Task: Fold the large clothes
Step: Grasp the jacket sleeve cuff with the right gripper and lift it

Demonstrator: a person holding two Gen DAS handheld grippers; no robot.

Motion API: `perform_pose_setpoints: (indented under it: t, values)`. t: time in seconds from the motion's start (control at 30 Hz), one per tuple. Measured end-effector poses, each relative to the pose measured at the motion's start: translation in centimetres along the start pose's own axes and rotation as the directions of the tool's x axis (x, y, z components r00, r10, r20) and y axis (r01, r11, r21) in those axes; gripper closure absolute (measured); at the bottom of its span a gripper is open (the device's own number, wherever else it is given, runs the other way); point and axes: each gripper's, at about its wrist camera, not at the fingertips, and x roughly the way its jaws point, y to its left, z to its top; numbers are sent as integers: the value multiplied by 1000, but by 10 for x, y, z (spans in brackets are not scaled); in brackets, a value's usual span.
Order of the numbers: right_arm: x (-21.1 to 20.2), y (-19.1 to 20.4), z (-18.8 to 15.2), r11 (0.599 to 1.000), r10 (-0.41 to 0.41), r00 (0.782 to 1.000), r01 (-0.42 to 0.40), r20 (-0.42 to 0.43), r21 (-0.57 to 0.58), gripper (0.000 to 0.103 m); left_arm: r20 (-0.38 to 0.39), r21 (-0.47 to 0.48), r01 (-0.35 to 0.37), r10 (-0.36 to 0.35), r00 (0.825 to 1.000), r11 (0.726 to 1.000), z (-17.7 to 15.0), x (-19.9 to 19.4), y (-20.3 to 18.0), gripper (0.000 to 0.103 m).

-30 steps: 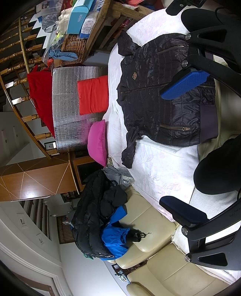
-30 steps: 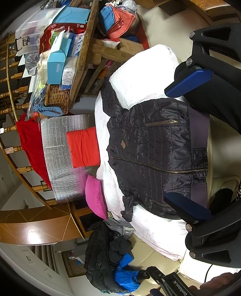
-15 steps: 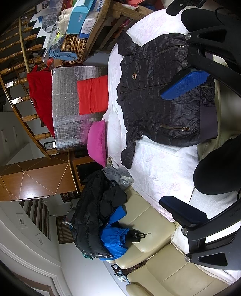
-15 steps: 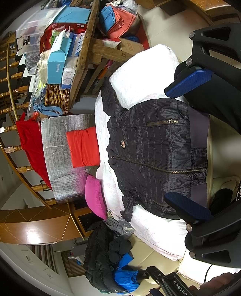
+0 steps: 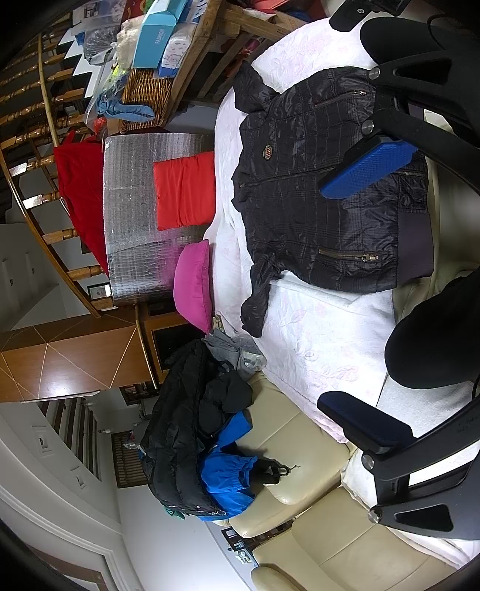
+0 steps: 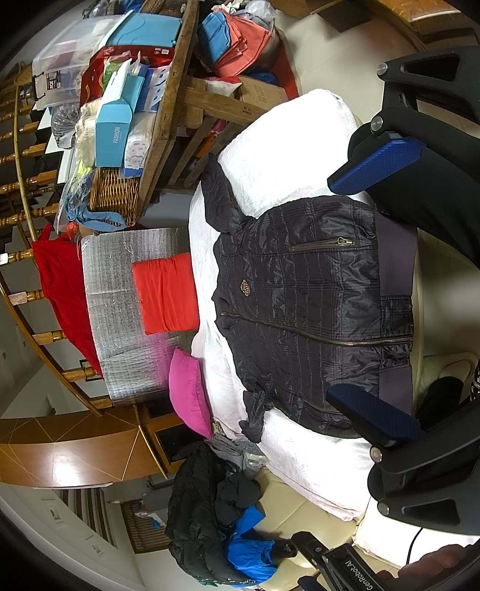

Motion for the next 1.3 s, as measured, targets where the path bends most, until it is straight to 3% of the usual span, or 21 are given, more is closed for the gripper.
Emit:
perform_pose_setpoints:
  t: [0.23,0.37,0.6,0.8,0.9,1.0,1.13,1.17,1.3]
  values:
    - [1,0,0,1000,5,1000,-5,-5,3,0,-7,1,8,-8,1000,1000,1,4,0,0]
    - [11,-11,9,1000,7,1000,-6,-21,22,0,-86,-8,63,-63,994,998,5,33,0,0]
    - [59,-78,53,981,10,1000,-4,-30,196,0,-231,-6,69,-68,970,998,24,146,-23,0]
    - [150,-153,85,928,61,993,-17,-105,372,0,-308,-34,92,-98,946,995,37,236,-52,0]
    - [206,-194,98,871,106,989,-41,-105,490,0,-347,-42,116,-123,930,992,43,284,-75,0]
    - [254,-226,109,805,151,987,-86,-62,587,0,-409,-64,135,-149,900,989,44,340,-102,0]
    - [340,-275,129,685,224,975,-155,-3,712,0,-466,-115,158,-194,863,981,40,395,-132,0]
    - [359,-288,133,655,233,972,-164,9,738,0,-460,-121,161,-199,865,979,39,408,-141,0]
    - [435,-341,141,510,216,976,-148,41,847,1,-401,-65,157,-170,900,985,33,424,-163,0]
